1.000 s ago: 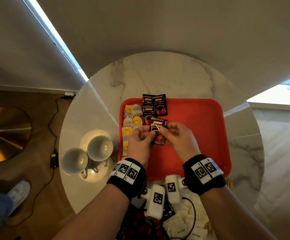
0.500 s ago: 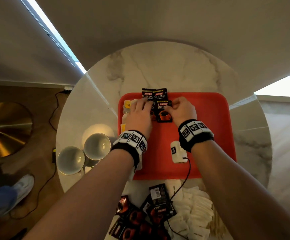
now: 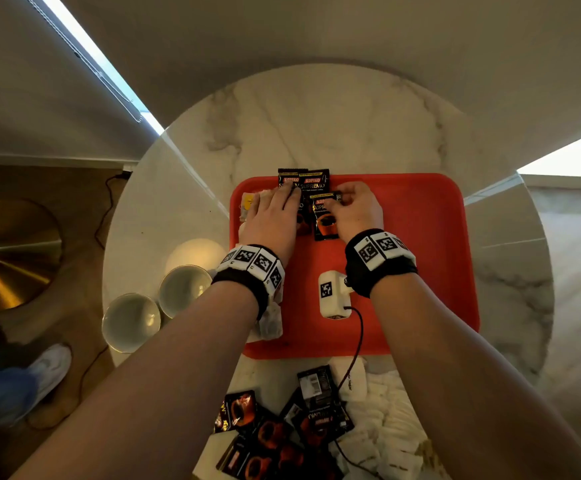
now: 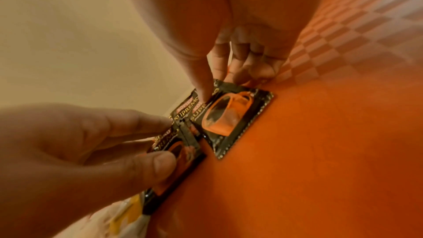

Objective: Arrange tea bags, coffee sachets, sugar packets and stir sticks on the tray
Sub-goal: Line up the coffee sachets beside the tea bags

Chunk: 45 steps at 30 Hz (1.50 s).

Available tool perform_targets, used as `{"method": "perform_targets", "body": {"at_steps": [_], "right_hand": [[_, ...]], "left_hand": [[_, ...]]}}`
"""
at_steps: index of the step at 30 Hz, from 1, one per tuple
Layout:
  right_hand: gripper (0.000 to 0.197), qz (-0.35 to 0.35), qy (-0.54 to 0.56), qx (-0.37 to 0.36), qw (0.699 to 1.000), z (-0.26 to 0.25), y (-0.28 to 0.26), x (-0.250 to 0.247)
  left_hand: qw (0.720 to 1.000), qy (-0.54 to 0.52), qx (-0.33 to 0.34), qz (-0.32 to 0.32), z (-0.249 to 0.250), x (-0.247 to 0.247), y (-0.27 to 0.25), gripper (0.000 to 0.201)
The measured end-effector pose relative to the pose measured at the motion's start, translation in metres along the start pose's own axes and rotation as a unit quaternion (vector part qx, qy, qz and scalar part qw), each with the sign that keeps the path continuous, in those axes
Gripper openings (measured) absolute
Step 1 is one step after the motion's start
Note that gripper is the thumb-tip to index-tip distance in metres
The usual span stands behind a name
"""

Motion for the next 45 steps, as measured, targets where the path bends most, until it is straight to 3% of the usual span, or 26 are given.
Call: {"method": "perform_targets", "body": {"at_steps": [6,11,26,30,33,36,40,43,45], "right_hand": [[0.038,-0.021,0.07,0.016,0.997,-0.005,-0.003,0.006],[0.035,0.001,0.069,0.03,0.997,0.0,0.001,-0.002],[0.03,0.055,-0.004,-0.011,0.998,-0.007,0.0,0.0],[0.027,0.063,-0.039,-0.029,0.997,-0.005,-0.023,-0.016],[0.022,0.013,-0.054,-0.052,0.997,0.006,-0.07,-0.026],[0.019,-0.088,-0.098,-0.057,0.99,0.035,-0.128,-0.025],[0.02,-0.189,-0.208,-0.073,0.957,0.086,-0.197,-0.02],[0.027,-0.199,-0.312,-0.093,0.924,0.111,-0.23,-0.024],[0.043,-0.213,-0.378,-0.122,0.893,0.124,-0.243,-0.027]], "left_hand": [[1.0,-0.002,-0.001,0.006,0.002,0.002,0.0,0.061],[1.0,-0.003,-0.003,0.01,0.001,0.001,-0.002,0.061],[1.0,-0.006,0.009,0.01,0.001,-0.003,-0.002,0.063],[0.999,-0.017,0.02,0.018,0.007,-0.014,-0.012,0.059],[0.997,-0.057,0.016,0.047,0.019,-0.025,-0.034,0.045],[0.986,-0.141,0.054,0.065,0.042,-0.032,-0.076,0.029],[0.982,-0.16,0.095,-0.029,0.062,-0.018,-0.155,0.022],[0.98,-0.118,0.105,-0.124,0.058,0.001,-0.21,0.02],[0.975,-0.097,0.089,-0.177,0.047,0.014,-0.241,0.022]]}}
Point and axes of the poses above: each hand's wrist, its own y-axis towards the middle knuckle, its own x-axis out of the palm, z = x × y, the point moved 5 cm from there along y, towards the middle knuckle, and after that the axes turned 13 degrees about x, right-handed, at the moved point
